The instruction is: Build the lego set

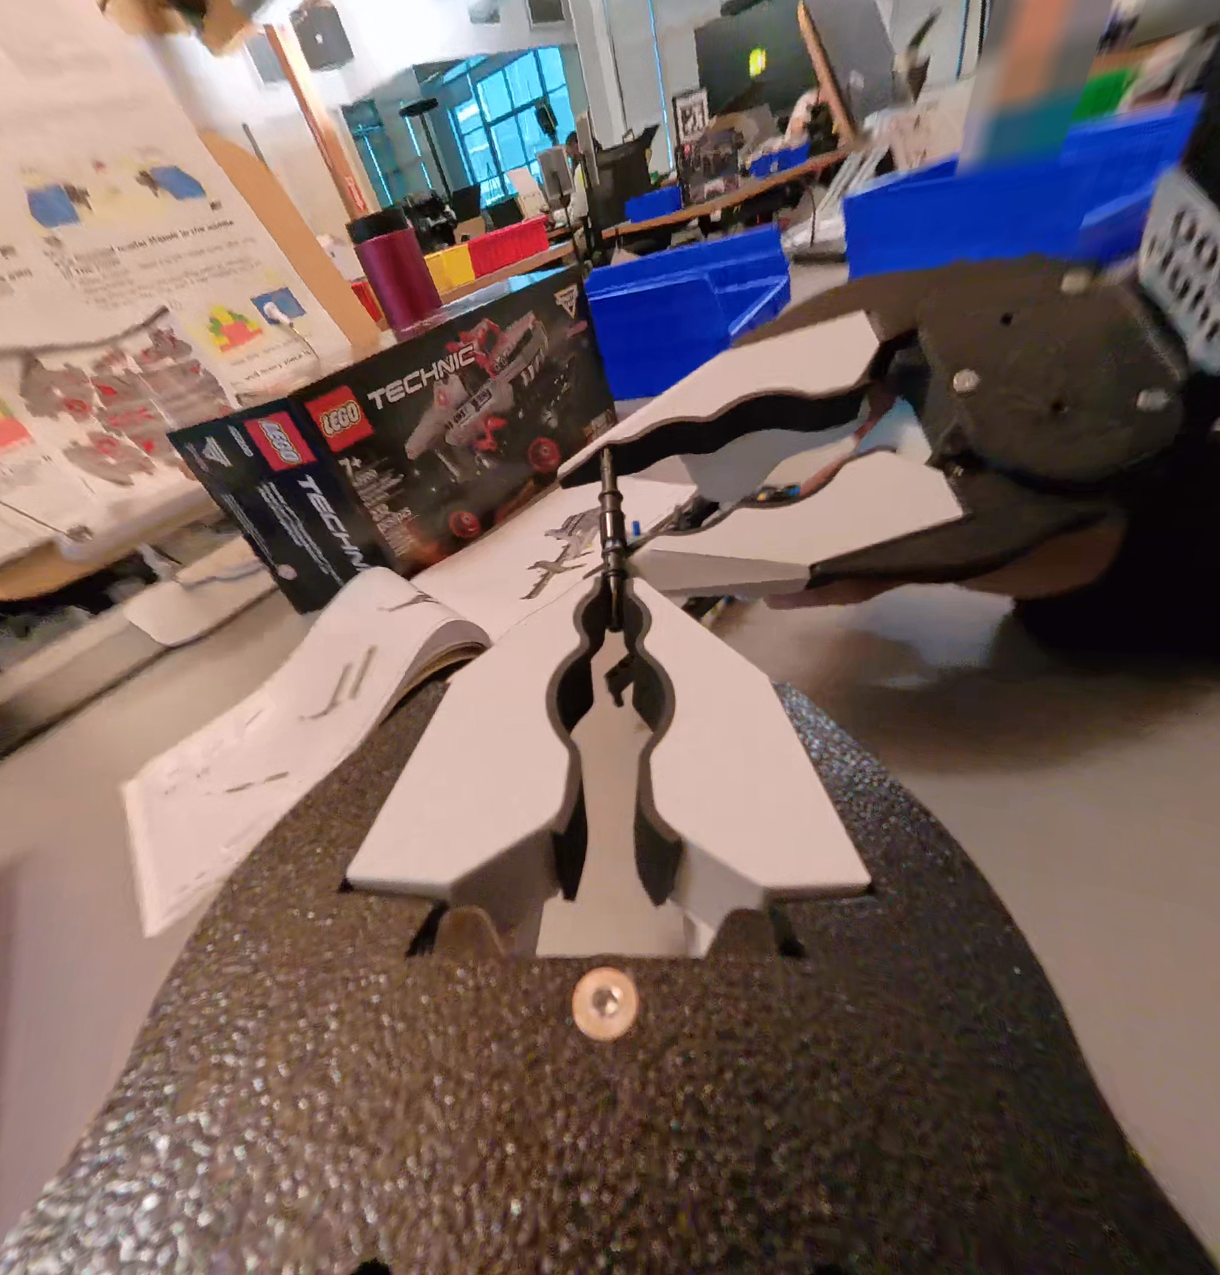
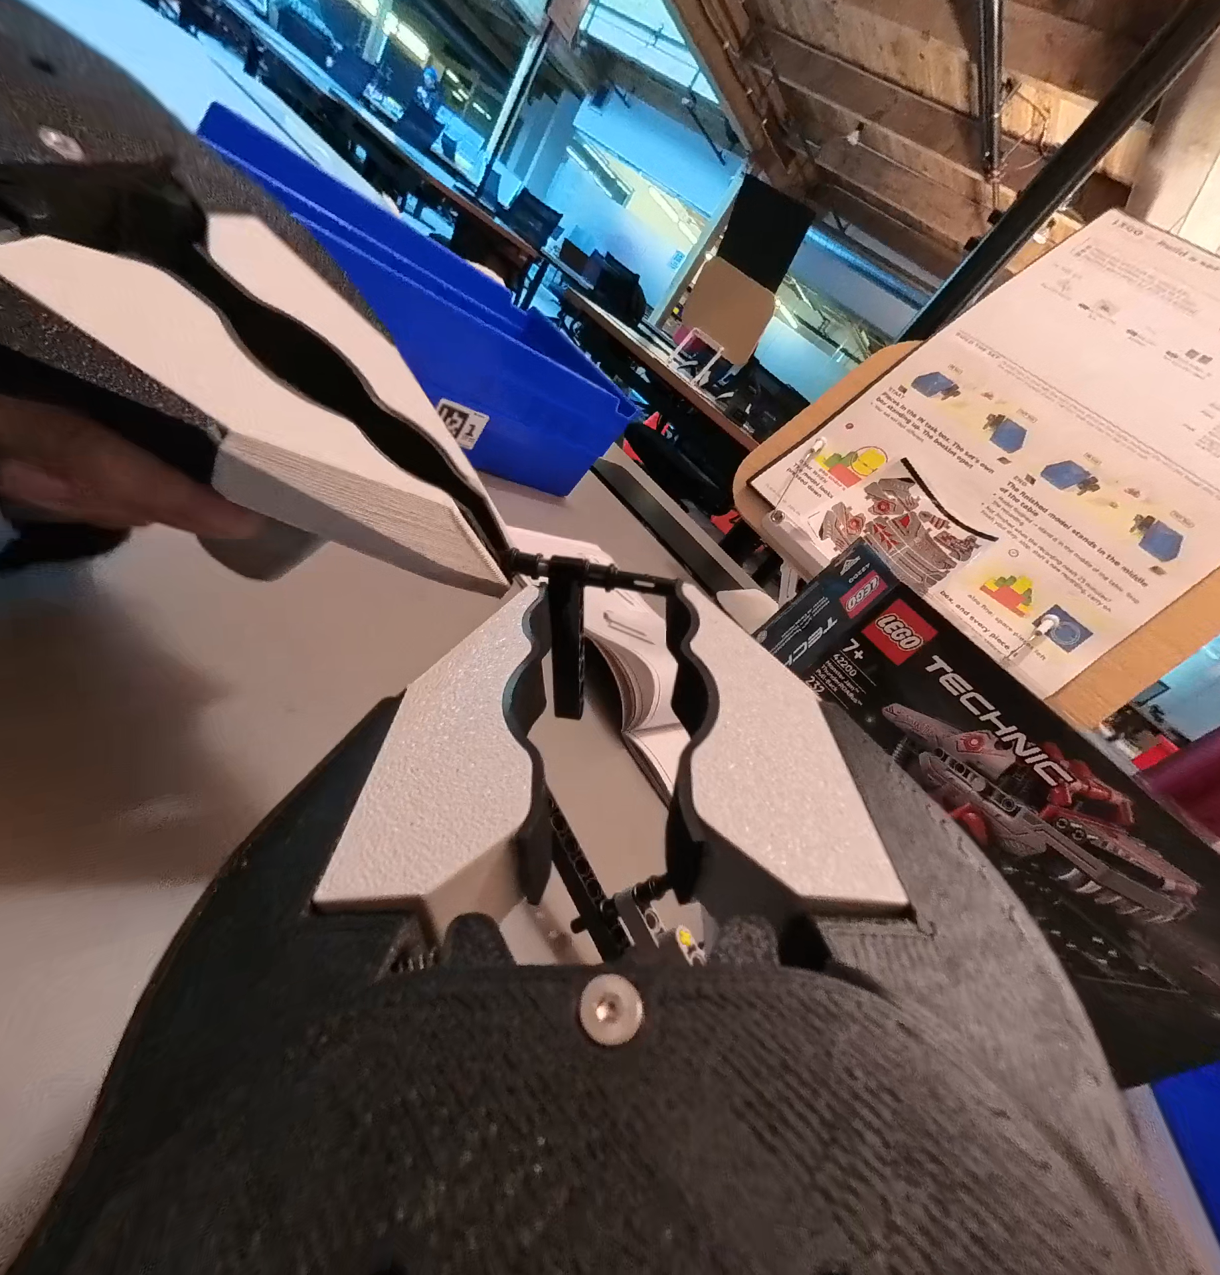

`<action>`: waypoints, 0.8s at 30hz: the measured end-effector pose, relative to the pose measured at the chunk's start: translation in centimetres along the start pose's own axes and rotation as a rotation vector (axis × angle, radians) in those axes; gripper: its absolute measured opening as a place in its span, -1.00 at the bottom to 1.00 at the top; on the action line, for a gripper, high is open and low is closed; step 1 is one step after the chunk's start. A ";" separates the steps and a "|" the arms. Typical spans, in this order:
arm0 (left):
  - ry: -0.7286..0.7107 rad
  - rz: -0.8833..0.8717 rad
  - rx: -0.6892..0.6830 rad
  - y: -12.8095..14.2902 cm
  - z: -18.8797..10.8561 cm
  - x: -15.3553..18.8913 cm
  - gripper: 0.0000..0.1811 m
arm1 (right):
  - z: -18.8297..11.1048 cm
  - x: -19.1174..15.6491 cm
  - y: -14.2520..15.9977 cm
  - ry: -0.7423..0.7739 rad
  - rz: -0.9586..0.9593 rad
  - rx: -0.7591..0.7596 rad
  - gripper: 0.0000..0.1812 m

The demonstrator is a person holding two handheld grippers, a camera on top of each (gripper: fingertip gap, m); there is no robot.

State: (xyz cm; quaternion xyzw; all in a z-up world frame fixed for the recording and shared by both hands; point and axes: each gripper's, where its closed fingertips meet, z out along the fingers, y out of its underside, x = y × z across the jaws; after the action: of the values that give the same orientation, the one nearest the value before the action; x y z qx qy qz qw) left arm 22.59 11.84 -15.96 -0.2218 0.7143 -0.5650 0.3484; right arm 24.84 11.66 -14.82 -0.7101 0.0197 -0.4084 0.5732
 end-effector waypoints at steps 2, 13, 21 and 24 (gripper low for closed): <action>-0.014 0.121 -0.036 0.2 0.0 0.0 -0.99 | -0.1 -0.1 0.1 -0.007 -0.011 -0.001 -0.64; 0.344 -0.628 0.028 -0.6 -0.7 0.7 -0.99 | -0.3 -0.2 -1.1 0.006 -0.051 0.038 -0.65; -0.020 0.056 -0.043 -0.1 0.1 -0.2 -0.99 | -0.1 0.1 0.0 0.008 0.026 0.002 -0.65; -0.040 0.076 -0.038 -0.1 0.1 -0.2 -0.99 | -0.1 0.1 0.0 0.007 0.017 0.002 -0.65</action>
State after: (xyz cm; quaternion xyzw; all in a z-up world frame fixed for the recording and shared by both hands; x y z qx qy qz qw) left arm 22.78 11.89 -15.84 -0.2123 0.7259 -0.5330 0.3794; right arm 24.84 11.56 -14.76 -0.7079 0.0271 -0.4059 0.5775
